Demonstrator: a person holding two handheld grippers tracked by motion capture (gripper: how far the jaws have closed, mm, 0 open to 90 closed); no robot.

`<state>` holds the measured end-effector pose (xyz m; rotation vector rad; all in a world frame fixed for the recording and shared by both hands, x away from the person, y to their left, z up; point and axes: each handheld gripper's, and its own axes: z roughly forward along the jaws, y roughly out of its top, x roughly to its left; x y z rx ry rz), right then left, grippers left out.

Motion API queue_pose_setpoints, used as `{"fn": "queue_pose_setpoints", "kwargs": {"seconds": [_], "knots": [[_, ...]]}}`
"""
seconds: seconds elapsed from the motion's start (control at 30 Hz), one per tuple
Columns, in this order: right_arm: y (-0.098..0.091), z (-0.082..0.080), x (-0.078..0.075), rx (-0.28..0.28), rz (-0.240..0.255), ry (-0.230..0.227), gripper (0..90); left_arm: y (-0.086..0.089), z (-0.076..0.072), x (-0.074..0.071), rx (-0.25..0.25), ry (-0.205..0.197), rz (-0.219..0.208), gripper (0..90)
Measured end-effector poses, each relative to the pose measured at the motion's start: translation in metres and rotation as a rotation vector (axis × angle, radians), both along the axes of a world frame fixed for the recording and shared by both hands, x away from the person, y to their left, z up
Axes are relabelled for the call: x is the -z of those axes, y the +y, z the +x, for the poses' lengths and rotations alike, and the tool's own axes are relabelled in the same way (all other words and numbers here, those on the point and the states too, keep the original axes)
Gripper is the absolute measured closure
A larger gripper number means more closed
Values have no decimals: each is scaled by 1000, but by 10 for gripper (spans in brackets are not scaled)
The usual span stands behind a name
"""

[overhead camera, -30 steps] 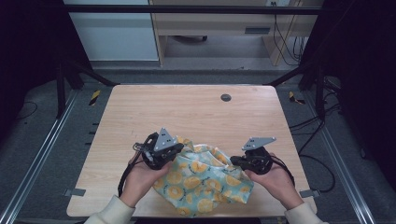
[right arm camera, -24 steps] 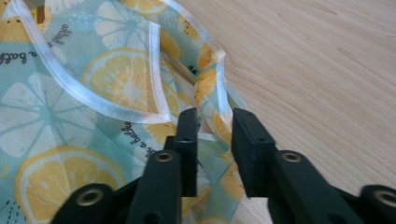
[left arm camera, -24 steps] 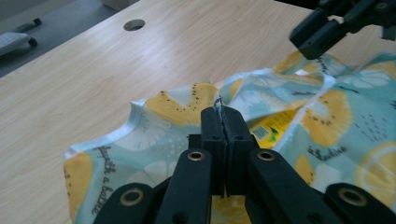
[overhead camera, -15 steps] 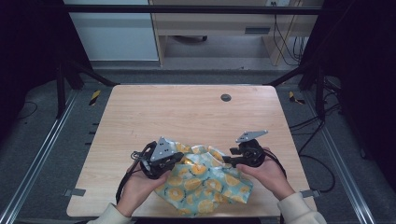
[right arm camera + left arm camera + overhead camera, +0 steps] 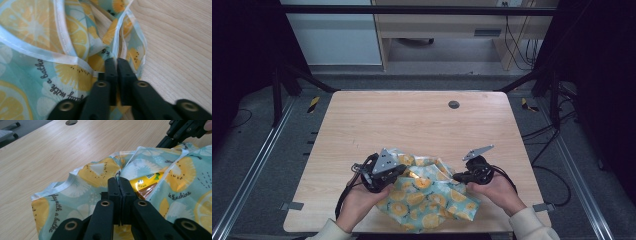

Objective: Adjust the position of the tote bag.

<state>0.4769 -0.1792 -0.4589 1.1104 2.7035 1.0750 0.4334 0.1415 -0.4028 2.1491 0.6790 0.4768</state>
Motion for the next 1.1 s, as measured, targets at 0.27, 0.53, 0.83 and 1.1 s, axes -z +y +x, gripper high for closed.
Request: {"fn": "queue_pose_setpoints", "kwargs": {"seconds": [0.27, 0.53, 0.83, 1.1], "knots": [[-8, -14, -27, 36, -7, -126, 900, 8, -4, -5, -24, -31, -36, 899], [-27, -44, -70, 63, 73, -282, 900, 17, -12, -16, -47, -83, -83, 899], [-25, -91, -80, 2, 132, -355, 900, 30, -37, -10, -34, -109, -132, 899], [-19, -99, -50, -23, 113, -288, 900, 39, -50, 21, -3, -65, -117, 899]]}}
